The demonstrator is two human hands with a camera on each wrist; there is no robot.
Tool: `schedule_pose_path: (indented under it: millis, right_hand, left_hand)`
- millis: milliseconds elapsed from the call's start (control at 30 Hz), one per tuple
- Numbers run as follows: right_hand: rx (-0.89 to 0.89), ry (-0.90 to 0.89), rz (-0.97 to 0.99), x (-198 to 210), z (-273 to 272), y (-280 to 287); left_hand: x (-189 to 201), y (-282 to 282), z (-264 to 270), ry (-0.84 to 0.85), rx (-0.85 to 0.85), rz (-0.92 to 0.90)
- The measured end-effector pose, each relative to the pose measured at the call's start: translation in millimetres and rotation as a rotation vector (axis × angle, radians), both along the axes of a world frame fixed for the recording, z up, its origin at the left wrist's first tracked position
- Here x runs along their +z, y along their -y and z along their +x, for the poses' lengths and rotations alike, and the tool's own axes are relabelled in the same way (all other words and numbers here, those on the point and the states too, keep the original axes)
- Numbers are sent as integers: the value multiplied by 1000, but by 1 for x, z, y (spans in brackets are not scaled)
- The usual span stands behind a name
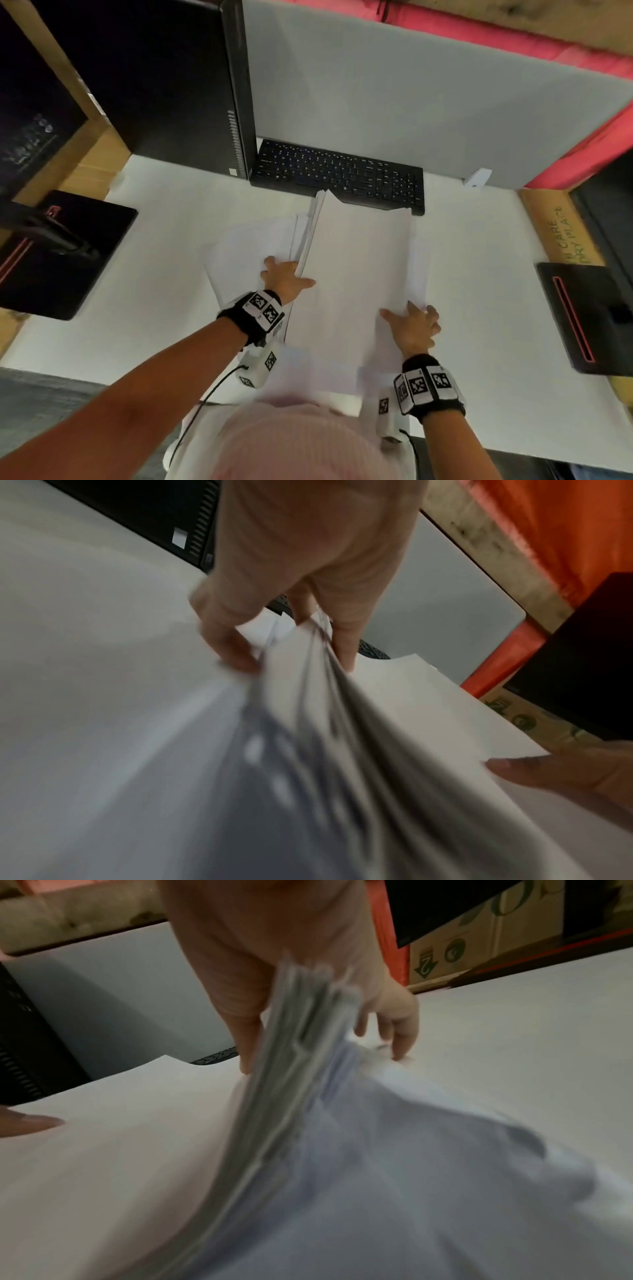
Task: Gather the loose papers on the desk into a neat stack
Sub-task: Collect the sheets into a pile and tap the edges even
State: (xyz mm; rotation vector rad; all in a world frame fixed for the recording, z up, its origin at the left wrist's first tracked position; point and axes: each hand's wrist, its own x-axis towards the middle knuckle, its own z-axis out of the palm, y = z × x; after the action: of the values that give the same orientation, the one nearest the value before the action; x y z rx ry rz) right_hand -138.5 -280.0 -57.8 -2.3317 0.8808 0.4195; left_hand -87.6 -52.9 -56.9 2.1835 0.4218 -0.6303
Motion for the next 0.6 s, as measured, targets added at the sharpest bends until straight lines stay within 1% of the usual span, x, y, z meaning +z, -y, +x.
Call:
schedule_pose_path:
  millis: [100,233,333,400,467,533,600]
  right_hand:
    - [-12,72,120,0,11,4]
    - [8,165,225,3,22,7]
    - [-55,238,318,6,24,7]
    - [-135,245,360,10,26,8]
    - [-198,243,382,10,30,11]
    - [-172,249,399,7,36,11]
    - [-130,283,463,11,42,4]
  left_hand:
    - [2,-1,3,36,54,-202]
    - [8,8,1,92,58,-319]
    - [11,19,3,99,113,-364]
    - [12,21,3,172,96,-369]
    - [13,16,0,286,81,-362]
    - [19,5,-6,376,108,-396]
    - [22,-14,-12,410,199,-484]
